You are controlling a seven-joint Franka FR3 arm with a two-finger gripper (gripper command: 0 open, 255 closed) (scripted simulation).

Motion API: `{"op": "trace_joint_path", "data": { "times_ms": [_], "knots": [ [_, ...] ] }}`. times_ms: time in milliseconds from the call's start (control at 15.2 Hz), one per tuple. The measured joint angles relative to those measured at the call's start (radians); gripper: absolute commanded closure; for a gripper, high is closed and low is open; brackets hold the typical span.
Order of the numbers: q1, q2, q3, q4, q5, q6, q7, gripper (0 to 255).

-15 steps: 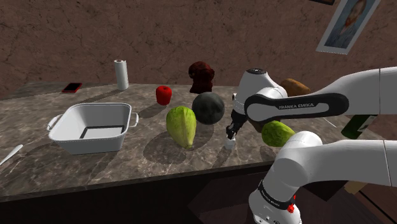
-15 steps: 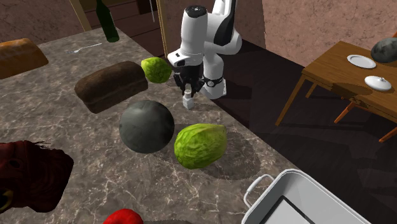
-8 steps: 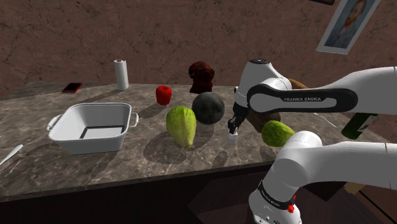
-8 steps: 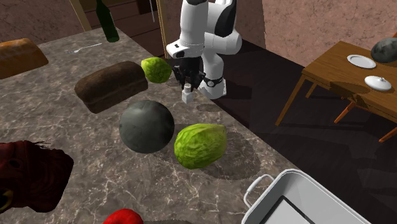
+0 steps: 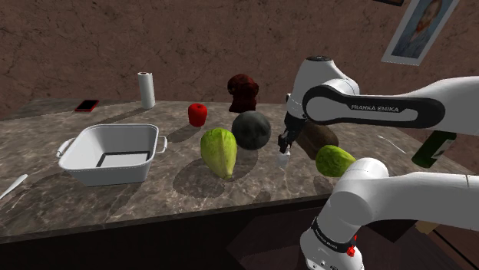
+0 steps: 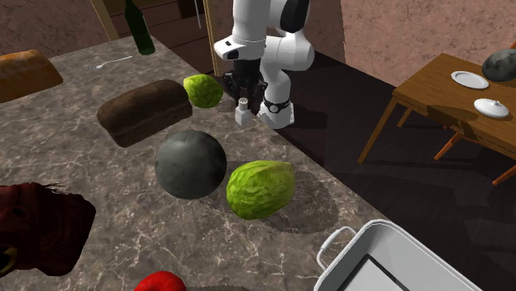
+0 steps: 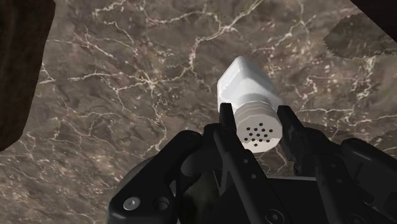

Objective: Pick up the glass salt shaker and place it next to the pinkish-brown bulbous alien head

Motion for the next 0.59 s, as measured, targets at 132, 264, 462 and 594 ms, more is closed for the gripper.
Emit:
{"op": "trace_joint_path", "data": {
  "times_ms": [132,264,462,594],
  "knots": [
    [0.002,0.004,0.002,0.028,0.004,-0.024,-0.002,255],
    [0.004,0.001,0.005,0.054,0.008,-0.053,-0.005,255],
    [0.004,-0.002,0.007,0.089,0.011,-0.090,-0.011,255],
    [0.007,0.003,0.010,0.120,0.015,-0.116,-0.012,255]
  ]
}}
